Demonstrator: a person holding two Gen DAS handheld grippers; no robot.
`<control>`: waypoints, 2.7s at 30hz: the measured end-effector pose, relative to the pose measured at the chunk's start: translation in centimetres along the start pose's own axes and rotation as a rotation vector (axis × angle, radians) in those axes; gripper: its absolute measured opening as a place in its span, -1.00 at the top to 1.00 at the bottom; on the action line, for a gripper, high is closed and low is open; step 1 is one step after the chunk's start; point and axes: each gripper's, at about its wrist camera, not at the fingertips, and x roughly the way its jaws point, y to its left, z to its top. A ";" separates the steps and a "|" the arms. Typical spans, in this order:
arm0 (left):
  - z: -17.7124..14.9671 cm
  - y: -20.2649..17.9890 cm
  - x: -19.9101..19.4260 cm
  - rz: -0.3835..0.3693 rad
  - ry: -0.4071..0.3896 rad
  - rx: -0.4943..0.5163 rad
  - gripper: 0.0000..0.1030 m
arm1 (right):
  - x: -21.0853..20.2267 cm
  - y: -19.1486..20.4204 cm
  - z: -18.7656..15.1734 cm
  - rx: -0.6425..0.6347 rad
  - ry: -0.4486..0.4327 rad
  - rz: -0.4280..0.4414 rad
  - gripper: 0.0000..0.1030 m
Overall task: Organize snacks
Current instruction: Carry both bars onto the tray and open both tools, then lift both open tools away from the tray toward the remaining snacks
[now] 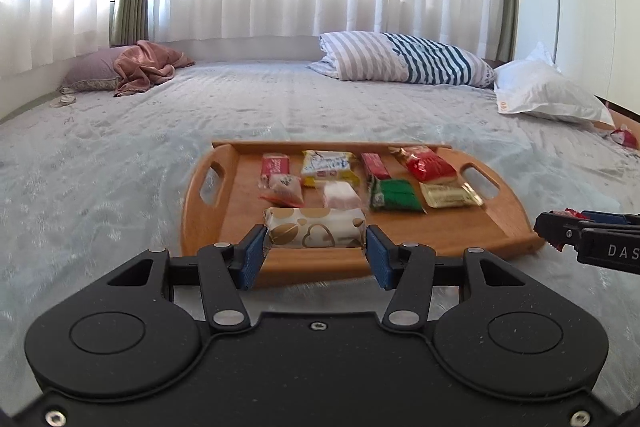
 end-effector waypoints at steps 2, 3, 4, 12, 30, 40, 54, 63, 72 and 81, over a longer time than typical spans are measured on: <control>0.7 0.6 1.0 0.003 0.008 -0.018 0.01 | 1.2 0.3 0.5 0.012 0.011 0.007 -0.37; 0.9 0.9 1.6 0.001 0.015 -0.028 0.01 | 1.9 0.4 0.7 0.014 0.019 0.009 -0.37; 1.1 1.2 2.2 0.001 0.020 -0.040 0.01 | 2.5 0.5 0.9 0.018 0.023 0.009 -0.37; 1.4 3.1 7.0 0.022 0.074 -0.092 0.01 | 6.3 1.7 1.0 -0.010 0.026 0.003 -0.37; 1.4 3.4 11.6 0.037 0.100 -0.066 0.01 | 10.3 3.1 0.6 -0.075 0.060 -0.021 -0.40; 0.9 3.2 12.5 0.043 0.128 -0.056 0.01 | 11.3 3.2 0.8 -0.088 0.098 -0.038 -0.44; 0.9 3.0 12.6 0.079 0.134 -0.047 -0.21 | 11.4 2.8 0.7 -0.060 0.120 -0.033 -0.65; 1.4 3.0 9.8 0.077 0.093 -0.039 -0.66 | 9.1 2.5 1.3 -0.064 0.093 -0.020 -0.77; 0.1 1.6 5.0 0.013 0.076 -0.045 -0.74 | 4.8 1.5 0.7 -0.112 0.033 0.104 -0.81; -2.3 -0.5 0.7 -0.051 0.074 -0.042 -0.79 | 1.9 1.0 -1.5 -0.199 0.050 0.212 -0.81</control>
